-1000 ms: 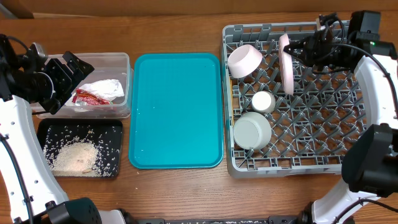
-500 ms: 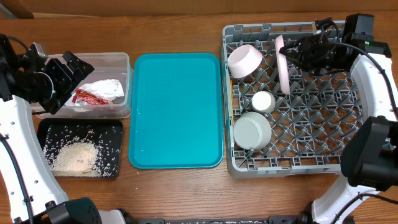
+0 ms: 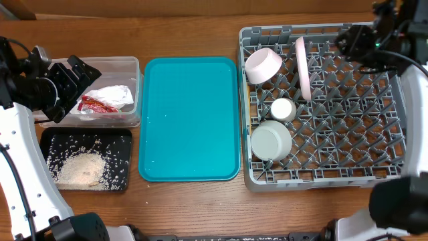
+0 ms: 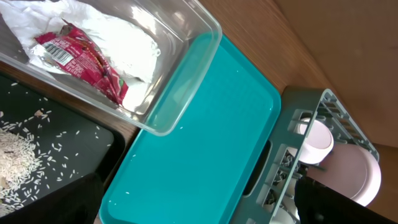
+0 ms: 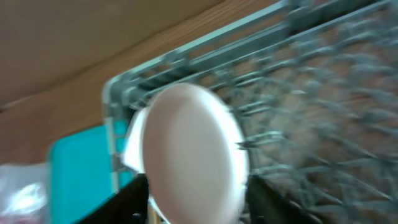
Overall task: Sort waste into correct bins and load items into the dishwasher
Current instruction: 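Release the plate and retract the right gripper toward the front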
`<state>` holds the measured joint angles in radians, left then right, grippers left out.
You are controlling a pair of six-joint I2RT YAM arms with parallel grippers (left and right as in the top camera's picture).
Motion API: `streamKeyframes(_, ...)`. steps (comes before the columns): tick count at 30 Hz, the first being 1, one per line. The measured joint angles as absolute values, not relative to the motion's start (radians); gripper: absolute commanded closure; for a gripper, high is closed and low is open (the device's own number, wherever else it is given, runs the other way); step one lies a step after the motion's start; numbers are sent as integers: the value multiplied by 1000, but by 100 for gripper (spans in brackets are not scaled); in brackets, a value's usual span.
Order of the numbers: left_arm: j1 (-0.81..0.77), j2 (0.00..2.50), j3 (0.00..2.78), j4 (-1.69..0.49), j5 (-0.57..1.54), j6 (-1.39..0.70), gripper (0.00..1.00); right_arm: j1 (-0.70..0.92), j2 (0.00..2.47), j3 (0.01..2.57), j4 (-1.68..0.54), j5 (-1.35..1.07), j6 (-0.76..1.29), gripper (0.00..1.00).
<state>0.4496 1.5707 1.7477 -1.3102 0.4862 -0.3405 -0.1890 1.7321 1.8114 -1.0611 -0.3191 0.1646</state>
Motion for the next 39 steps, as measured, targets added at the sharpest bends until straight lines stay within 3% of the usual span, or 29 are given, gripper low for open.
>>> streamKeyframes(10, 450, 1571, 1748, -1310, 486, -340, 0, -189, 1713, 1818, -1157, -150, 157, 0)
streamKeyframes(30, 450, 1571, 1748, -1309, 474, -340, 0, -187, 1695, 1812, -1160, -140, 156, 0)
streamKeyframes(39, 450, 1571, 1748, -1309, 470, -340, 0, -97, 1382, 1804, -1161, -138, 156, 0)
